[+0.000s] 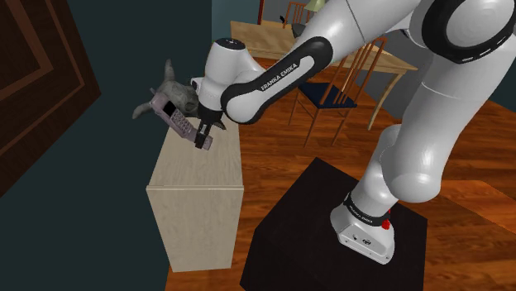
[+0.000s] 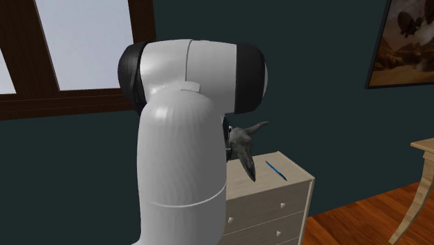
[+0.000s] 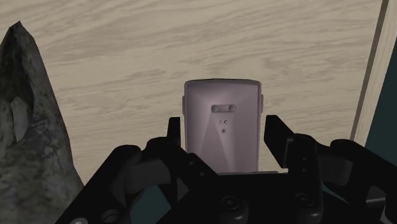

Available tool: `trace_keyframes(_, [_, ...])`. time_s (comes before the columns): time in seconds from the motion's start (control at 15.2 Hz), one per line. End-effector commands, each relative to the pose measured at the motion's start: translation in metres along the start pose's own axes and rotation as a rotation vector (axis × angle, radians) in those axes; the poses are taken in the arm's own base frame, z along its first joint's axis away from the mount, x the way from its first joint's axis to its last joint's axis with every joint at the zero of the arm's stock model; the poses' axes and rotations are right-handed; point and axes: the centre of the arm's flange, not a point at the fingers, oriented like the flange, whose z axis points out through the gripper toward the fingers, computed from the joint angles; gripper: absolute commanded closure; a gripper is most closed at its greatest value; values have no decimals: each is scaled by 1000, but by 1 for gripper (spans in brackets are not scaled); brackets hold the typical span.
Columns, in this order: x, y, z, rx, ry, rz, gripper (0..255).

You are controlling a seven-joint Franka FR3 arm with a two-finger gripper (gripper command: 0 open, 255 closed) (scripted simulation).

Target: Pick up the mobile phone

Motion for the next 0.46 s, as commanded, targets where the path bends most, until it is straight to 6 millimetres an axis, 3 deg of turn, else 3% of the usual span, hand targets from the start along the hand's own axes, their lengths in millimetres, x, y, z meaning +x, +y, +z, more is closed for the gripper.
trace_keyframes(0.0, [4,1,-11,0,0,0,255])
trace_keyframes(0.26, [9,3,-31,0,0,0,255])
trace_keyframes(0.4, [9,3,-32,0,0,0,255])
